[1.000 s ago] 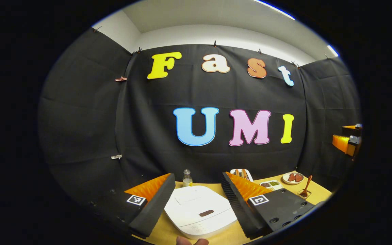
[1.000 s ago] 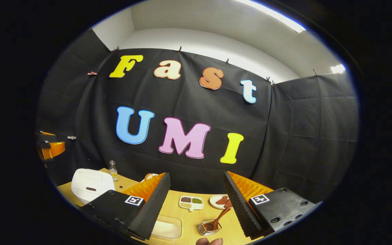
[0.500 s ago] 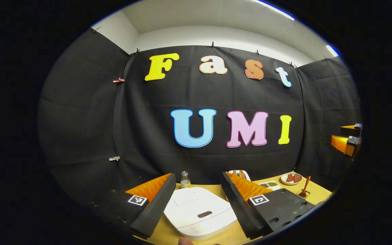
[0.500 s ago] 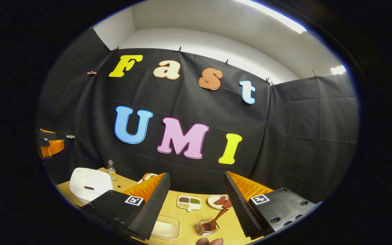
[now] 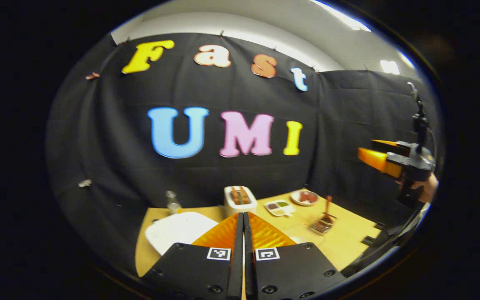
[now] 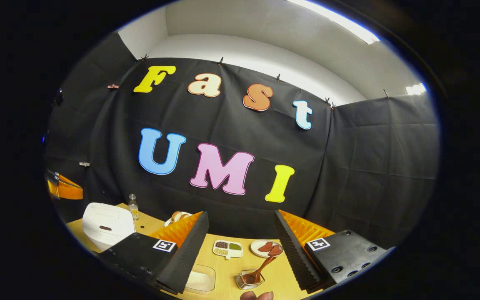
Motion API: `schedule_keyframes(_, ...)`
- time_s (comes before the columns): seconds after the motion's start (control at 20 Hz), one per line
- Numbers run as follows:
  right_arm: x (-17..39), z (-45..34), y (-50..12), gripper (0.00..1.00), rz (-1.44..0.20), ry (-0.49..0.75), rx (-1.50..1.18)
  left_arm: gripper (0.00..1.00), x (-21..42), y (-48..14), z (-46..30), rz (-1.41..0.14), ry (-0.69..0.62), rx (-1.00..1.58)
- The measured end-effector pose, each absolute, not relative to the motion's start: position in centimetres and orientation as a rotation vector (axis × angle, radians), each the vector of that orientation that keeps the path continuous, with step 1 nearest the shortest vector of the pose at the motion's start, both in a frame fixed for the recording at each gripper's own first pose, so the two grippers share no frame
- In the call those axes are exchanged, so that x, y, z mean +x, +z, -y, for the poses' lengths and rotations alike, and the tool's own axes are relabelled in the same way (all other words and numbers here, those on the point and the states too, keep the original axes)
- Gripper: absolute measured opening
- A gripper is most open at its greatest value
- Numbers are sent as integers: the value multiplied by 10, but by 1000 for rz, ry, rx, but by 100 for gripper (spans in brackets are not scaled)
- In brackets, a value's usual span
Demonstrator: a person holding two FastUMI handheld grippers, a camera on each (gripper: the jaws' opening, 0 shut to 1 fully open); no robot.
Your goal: Close the left gripper, press the button to open the rice cooker; take a wooden spoon from the chopstick holder with the right hand, scoop a spoonful of rice and pour it into the rice cooker, then put the wooden spoon back into the chopstick holder.
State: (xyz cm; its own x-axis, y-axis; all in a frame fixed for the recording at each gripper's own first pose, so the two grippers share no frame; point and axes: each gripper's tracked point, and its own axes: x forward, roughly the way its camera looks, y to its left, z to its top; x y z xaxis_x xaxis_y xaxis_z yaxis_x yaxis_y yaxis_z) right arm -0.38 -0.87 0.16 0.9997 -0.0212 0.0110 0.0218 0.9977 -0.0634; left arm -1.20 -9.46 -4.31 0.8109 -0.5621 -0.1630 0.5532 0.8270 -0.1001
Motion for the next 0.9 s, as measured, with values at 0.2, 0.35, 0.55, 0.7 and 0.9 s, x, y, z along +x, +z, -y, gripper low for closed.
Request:
schedule_keyframes(0.2,-6,13,0,98,10,-27,-102,8,10,-63,68,-312,-624,-61)
schedule_keyframes(0.35,-7,16,-3,98,2,-36,-97,7,28,-91,49,-444,-640,-10)
schedule_keyframes(0.55,-7,24,-11,98,-15,-60,-105,7,56,-127,32,-571,-657,56)
schedule_keyframes(0.7,-6,33,-16,98,-26,-91,-102,7,73,-159,29,-665,-674,93)
schedule_keyframes(0.9,-8,44,-24,98,-42,-128,-98,7,80,-199,34,-779,-706,120)
